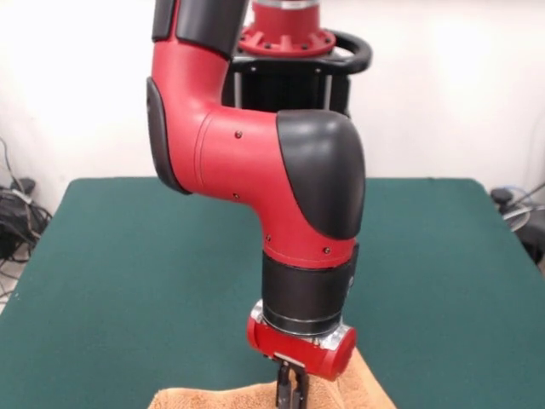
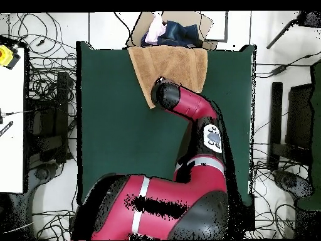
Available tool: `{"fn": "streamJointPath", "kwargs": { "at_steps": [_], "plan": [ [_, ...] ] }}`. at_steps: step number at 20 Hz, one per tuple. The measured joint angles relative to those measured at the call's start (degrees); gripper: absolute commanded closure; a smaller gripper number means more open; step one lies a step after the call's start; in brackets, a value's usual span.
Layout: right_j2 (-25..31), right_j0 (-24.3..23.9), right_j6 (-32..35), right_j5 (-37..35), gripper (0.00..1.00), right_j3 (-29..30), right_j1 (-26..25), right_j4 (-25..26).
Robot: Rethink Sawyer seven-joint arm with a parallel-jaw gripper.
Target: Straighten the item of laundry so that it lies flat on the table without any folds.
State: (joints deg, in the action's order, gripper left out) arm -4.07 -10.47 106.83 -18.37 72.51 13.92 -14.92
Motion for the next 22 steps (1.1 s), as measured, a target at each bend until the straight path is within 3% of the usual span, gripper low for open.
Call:
{"fn": "streamJointPath", "kwargs": {
  "at_steps": [4,10,13,14,18,22],
  "plan": [
    [0.0,0.0,0.0,-1.2,1.0,-0.5,-1.1,0.0],
    [0.0,-0.4,0.0,-7.7,1.0,-6.5,-3.9,0.0],
    [0.0,-1.1,0.0,-15.8,1.0,-11.9,-5.9,0.0],
    [0.0,-1.7,0.0,-22.3,1.0,-16.5,-7.8,0.0],
    [0.4,-2.8,0.0,-31.9,1.0,-24.0,-11.1,-0.1],
    [1.7,-4.9,0.0,-46.7,1.0,-36.6,-17.5,-1.0]
  ]
}}
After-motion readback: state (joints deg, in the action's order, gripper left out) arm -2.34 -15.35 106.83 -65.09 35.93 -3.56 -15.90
